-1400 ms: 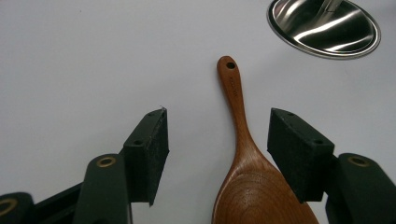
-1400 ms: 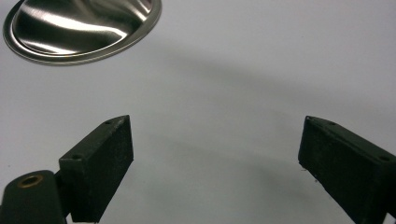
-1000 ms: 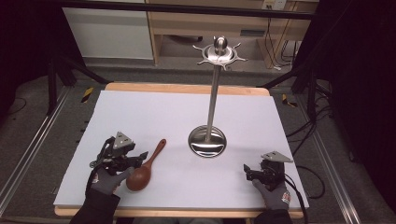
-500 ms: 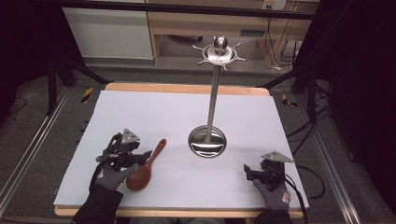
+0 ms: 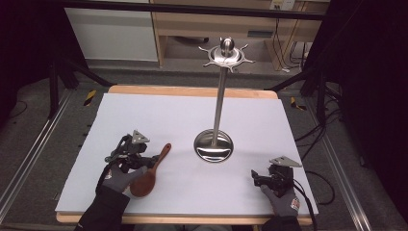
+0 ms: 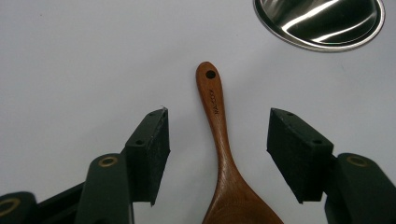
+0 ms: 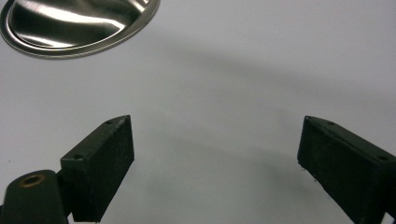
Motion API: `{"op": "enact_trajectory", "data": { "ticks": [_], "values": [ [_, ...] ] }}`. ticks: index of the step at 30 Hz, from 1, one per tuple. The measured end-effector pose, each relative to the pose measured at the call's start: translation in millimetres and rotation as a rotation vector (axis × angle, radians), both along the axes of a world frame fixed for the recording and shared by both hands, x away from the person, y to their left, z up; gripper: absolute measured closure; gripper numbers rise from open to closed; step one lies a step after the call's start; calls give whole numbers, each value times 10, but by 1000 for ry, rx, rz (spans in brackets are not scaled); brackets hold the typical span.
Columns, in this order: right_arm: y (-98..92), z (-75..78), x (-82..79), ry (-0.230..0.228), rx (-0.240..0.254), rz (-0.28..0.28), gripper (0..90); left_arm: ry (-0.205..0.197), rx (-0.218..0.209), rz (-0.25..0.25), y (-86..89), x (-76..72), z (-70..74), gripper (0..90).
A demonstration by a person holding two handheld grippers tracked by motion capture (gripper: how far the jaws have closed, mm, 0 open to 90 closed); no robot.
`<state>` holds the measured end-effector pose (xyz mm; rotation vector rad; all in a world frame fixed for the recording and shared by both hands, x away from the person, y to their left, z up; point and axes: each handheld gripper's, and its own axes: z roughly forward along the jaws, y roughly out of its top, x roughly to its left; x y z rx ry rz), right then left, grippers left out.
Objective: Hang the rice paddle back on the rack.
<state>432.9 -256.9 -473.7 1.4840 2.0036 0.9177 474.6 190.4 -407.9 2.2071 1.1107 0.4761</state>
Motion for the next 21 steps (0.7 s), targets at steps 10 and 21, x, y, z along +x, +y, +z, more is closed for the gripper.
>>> {"op": "enact_trajectory", "data": {
  "ticks": [10, 21],
  "values": [
    [-3, 0, -4, 3, 3, 9, 114, 50, 40, 1, -83, 96, -80, 414],
    [7, -8, 2, 14, 5, 12, 116, 109, 93, -8, -172, 171, -134, 480]
  ]
}}
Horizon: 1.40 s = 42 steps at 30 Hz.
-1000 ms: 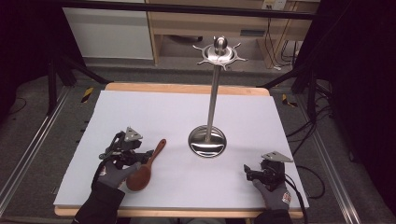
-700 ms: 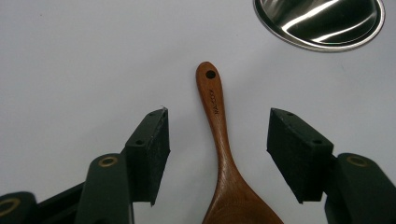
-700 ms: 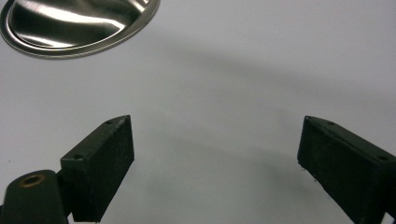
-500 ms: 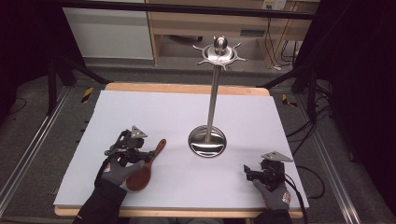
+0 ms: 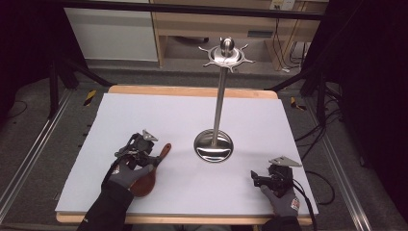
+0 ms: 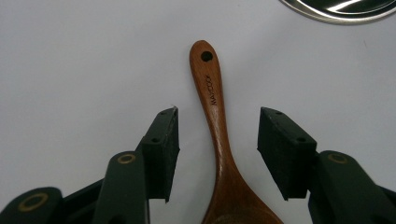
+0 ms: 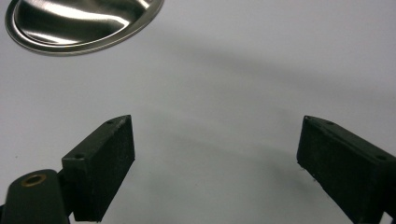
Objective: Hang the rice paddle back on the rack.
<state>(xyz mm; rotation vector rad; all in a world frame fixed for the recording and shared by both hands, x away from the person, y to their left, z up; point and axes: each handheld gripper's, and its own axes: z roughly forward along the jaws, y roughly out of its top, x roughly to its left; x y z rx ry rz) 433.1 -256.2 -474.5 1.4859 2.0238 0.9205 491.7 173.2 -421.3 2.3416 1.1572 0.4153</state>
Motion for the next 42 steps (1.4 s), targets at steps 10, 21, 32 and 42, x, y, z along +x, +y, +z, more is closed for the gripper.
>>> {"op": "enact_trajectory", "data": {
  "ticks": [10, 21, 32, 42],
  "values": [
    [6, -7, 3, 12, 1, 6, 120, 62, 40, -5, -26, 29, -111, 546],
    [4, -17, 15, 21, -1, 13, 120, 118, 55, 4, -6, 62, -200, 611],
    [7, -24, 24, 31, -2, 10, 120, 159, 59, -5, -53, 105, -255, 684],
    [12, -27, 24, 40, 1, 15, 122, 190, 80, -1, -88, 139, -277, 708]
  ]
}}
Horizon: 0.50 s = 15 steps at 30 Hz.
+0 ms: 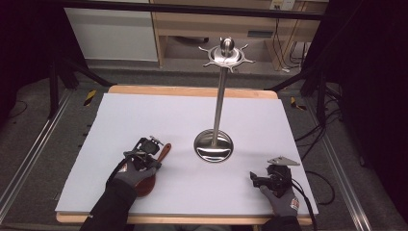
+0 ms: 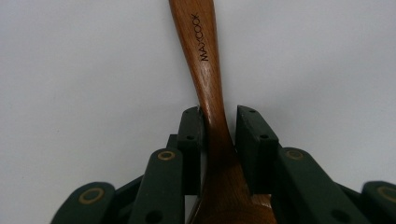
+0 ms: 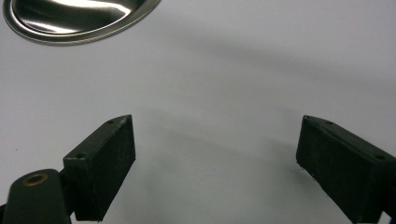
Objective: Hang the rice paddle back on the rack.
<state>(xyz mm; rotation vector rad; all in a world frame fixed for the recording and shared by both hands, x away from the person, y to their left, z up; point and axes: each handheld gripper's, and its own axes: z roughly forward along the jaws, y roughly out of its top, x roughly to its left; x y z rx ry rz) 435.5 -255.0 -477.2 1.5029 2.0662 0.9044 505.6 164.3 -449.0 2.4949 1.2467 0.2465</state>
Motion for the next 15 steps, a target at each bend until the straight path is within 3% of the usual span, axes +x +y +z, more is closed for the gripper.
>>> {"op": "enact_trajectory", "data": {
  "ticks": [9, 10, 15],
  "values": [
    [9, -7, 2, 8, -1, -5, 122, 18, 44, 19, -72, 13, 6, 712],
    [6, -7, 4, 7, -6, -3, 122, 23, 64, 19, -100, 14, 10, 716],
    [5, -8, 5, 8, -6, -3, 122, 41, 54, 32, -102, 34, 13, 728]
  ]
}}
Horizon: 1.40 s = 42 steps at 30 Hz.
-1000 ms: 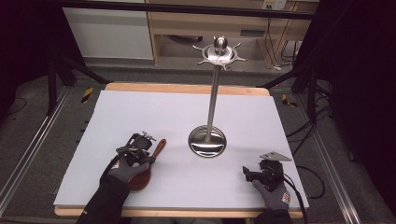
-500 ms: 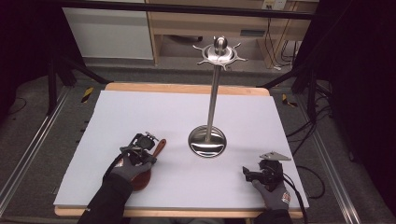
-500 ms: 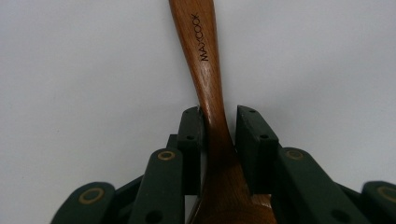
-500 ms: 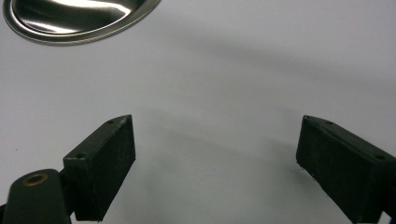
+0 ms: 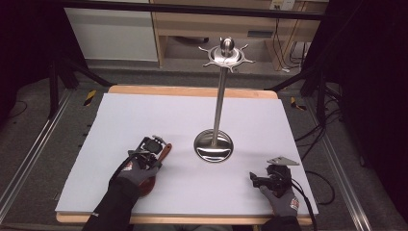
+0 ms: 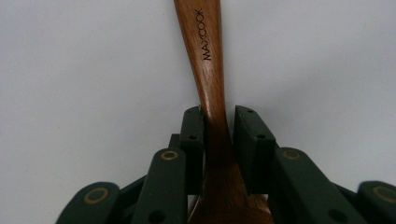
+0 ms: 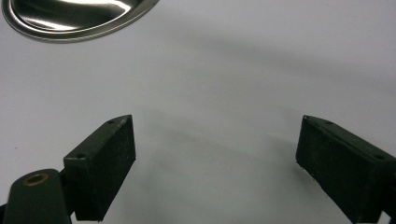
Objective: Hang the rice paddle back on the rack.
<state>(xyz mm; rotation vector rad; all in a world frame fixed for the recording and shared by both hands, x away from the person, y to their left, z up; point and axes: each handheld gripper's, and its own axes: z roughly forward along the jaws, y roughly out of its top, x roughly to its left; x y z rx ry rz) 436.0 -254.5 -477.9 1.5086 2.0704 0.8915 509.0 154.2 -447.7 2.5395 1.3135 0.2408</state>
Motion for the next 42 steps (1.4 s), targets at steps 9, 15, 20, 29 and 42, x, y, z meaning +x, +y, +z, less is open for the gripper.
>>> {"op": "enact_trajectory", "data": {
  "ticks": [9, 15, 20, 29, 42],
  "values": [
    [6, -2, -2, 8, 5, -3, 122, 5, -15, 0, 41, 21, 5, 755],
    [1, -2, 0, 9, 5, 0, 122, 3, -18, -10, 51, 31, 9, 764],
    [3, -5, 4, 10, 7, -2, 122, 5, -21, -14, 56, 31, 11, 765],
    [6, -3, 0, 16, 9, 3, 122, 38, -3, -6, 16, 55, 13, 765],
    [7, -13, 11, 17, 4, 10, 122, 27, -15, -12, 46, 63, 13, 768]
  ]
}}
